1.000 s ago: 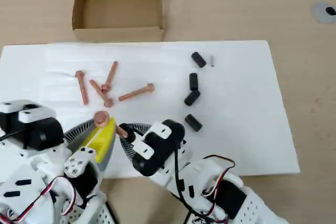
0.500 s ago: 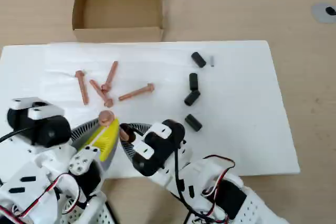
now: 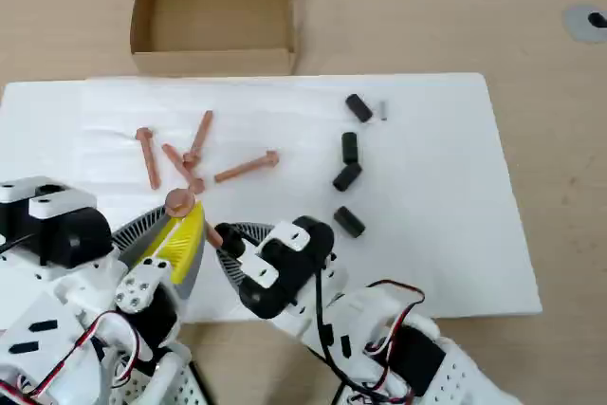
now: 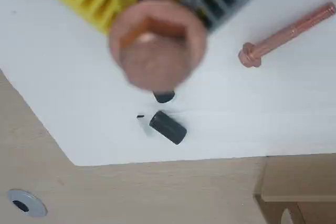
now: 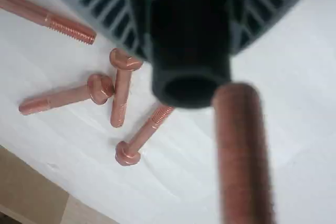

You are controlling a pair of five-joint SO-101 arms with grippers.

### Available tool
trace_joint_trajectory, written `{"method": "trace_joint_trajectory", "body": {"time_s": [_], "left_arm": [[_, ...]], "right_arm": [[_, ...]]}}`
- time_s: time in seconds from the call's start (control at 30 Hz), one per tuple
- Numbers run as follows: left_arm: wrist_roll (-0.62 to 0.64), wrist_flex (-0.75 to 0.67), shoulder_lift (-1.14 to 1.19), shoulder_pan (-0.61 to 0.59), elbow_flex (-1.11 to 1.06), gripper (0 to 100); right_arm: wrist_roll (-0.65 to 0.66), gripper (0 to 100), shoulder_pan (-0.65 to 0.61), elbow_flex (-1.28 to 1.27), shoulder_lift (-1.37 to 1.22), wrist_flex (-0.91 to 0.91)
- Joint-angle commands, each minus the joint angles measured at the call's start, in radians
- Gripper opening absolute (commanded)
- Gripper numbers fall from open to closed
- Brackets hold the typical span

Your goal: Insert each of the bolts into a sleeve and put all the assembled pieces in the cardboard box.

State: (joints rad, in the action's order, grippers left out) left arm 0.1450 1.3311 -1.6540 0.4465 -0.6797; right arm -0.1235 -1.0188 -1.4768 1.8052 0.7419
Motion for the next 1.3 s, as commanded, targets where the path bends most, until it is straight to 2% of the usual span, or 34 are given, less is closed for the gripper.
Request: {"method": "trace_joint_trajectory", "body": {"time_s": [0.0,0.23,1.27], "left_arm": [[-0.017,-0.055,0.007,-0.018,0.035,1],[-0.052,-0.086,0.007,-0.020,0.014,1],[-0.046,-0.104,0.002,-0.020,-0.083,1]], "right_arm": [[-0.008,0.9,-0.007,0.005,0.090,-0.028],[-0.008,0.9,-0.007,0.001,0.085,-0.089],[-0.008,0.9,-0.007,0.004,0.090,-0.089]]}}
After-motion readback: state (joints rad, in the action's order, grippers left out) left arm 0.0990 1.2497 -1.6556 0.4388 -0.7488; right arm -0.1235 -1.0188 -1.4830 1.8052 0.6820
